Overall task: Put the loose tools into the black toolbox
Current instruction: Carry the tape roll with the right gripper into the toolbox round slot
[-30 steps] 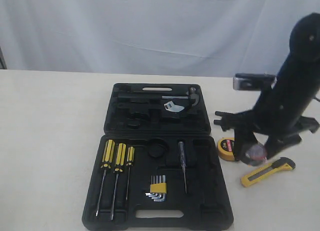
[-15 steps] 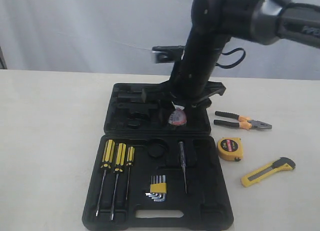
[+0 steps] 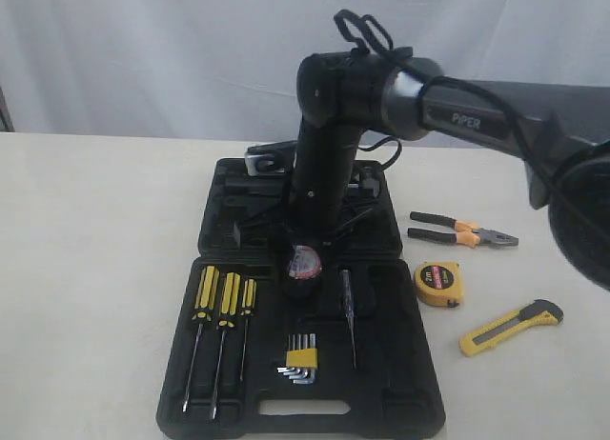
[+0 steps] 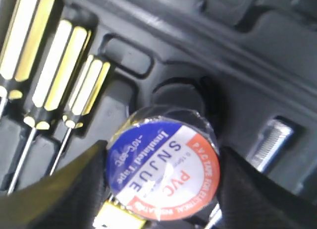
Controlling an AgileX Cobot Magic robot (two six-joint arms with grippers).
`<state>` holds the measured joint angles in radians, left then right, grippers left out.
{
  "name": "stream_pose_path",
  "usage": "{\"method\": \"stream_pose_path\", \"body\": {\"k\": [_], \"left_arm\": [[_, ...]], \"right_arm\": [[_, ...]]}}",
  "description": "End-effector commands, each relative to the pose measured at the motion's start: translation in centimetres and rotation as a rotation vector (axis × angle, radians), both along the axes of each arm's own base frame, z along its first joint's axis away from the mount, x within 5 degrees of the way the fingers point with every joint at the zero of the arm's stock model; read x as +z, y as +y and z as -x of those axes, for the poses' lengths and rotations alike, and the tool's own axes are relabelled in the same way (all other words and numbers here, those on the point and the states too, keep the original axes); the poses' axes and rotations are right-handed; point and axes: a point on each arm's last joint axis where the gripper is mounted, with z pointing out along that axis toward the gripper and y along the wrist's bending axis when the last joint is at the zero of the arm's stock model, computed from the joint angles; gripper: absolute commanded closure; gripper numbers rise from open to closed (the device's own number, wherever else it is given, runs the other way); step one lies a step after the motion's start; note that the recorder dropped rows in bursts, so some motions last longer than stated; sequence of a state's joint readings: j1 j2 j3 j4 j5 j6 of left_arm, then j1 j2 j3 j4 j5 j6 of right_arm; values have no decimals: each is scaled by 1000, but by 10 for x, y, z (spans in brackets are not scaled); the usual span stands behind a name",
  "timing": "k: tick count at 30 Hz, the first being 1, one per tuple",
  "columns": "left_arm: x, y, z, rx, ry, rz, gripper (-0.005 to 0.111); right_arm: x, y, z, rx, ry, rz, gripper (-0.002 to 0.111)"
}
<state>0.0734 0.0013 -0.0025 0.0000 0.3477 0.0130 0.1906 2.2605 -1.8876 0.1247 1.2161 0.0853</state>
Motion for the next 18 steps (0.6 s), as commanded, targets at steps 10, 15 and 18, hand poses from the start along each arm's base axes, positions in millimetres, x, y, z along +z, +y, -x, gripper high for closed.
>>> {"method": "stream_pose_path", "body": {"k": [10,15,18], "left_arm": [[0,0,0,-3,-5,5,107],[0,0,0,-3,-5,5,107],[0,0,0,-3,-5,5,107]], "right_arm": [[-10,0,-6,-23,-25,21,76],[-10,1,-8,-18,-51,17,76],[-10,1,-8,-18,-51,17,76]]}}
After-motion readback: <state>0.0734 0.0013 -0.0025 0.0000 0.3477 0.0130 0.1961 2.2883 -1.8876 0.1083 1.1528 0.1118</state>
